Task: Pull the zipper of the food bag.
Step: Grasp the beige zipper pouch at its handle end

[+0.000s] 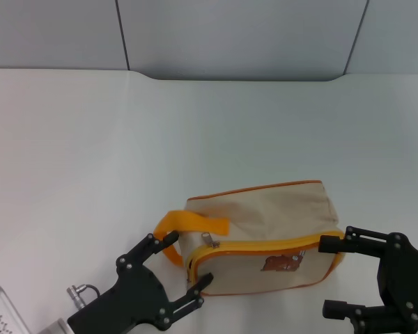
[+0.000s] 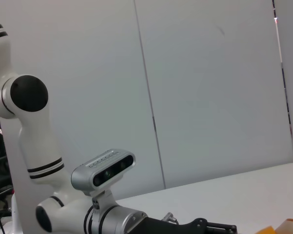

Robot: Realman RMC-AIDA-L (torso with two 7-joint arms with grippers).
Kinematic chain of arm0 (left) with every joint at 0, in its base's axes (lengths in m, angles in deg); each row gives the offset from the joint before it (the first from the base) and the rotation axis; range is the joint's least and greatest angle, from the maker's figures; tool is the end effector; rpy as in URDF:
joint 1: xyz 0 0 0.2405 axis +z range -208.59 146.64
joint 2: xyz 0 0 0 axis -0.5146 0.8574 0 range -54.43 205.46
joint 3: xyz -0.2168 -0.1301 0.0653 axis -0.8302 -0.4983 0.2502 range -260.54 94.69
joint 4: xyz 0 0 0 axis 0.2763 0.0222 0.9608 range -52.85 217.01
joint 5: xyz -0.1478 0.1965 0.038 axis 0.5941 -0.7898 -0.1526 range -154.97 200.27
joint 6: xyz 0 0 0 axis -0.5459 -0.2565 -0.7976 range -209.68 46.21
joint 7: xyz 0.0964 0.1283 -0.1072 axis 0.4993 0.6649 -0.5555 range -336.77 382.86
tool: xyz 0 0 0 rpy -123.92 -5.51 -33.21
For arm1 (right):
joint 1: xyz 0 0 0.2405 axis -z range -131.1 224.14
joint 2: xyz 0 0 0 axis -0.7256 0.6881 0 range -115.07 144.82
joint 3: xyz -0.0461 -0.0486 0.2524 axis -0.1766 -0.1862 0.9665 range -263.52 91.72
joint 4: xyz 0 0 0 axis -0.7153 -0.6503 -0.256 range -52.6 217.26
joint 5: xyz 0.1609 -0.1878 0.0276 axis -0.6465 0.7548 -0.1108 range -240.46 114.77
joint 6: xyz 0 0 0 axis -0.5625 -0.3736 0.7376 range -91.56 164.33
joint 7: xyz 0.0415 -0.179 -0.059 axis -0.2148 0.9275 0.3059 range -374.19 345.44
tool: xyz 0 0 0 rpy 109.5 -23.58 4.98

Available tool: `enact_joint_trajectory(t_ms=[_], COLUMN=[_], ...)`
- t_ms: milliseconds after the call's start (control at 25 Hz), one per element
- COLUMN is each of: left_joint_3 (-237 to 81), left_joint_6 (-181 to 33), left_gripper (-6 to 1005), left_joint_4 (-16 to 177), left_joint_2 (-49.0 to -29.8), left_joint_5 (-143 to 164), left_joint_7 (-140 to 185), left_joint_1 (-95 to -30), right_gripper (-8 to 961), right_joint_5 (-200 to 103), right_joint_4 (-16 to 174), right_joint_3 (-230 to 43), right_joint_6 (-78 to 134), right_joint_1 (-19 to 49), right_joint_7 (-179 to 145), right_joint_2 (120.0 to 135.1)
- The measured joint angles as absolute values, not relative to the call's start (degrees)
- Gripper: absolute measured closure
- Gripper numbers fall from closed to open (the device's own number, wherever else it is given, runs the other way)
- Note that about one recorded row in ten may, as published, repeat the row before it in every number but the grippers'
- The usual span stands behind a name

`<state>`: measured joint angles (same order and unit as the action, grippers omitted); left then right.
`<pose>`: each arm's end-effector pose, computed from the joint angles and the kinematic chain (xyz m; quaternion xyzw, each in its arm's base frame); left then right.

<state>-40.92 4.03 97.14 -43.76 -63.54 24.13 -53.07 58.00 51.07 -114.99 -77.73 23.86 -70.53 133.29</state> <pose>-0.3024 0.2363 -0.1614 -0.8908 -0.0634 -0.3066 0.3294 0.2869 0.2688 -0.0315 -0.9319 0.0944 0.3469 0.0471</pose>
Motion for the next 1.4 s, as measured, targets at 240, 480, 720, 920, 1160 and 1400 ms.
enact_joint_trajectory(t_ms=[240,480,720,920,1160,1400], left_joint_3=[-45.5,-49.88,-51.91,-52.57,-52.63,-52.46], left_joint_6=[1.56,0.43,0.11,0.0,0.0,0.47], left_gripper=[235,366,619,688,730,776], left_joint_4=[101.37,101.53,101.6,101.43,101.2,101.05], left_joint_2=[-43.75,-43.75,-43.76,-43.76,-43.76,-43.75], left_joint_5=[-64.76,-70.9,-72.69,-72.69,-72.68,-72.66], left_joint_7=[27.73,27.35,27.47,27.6,27.63,27.65], left_joint_1=[-54.13,-54.36,-54.41,-54.43,-54.44,-54.71], right_gripper=[113,113,114,114,113,113], right_joint_5=[57.92,57.83,57.81,57.81,57.81,57.61], right_joint_4=[51.12,51.13,51.09,50.94,51.02,51.06], right_joint_3=[-114.97,-114.63,-114.42,-114.35,-114.09,-113.02], right_joint_6=[-77.5,-77.35,-77.25,-76.83,-76.66,-76.63], right_joint_1=[23.96,24.17,24.33,24.46,24.46,24.46], right_joint_7=[-70.53,-70.54,-70.53,-70.53,-70.53,-70.53], right_joint_2=[133.38,133.36,133.47,133.69,133.75,133.8])
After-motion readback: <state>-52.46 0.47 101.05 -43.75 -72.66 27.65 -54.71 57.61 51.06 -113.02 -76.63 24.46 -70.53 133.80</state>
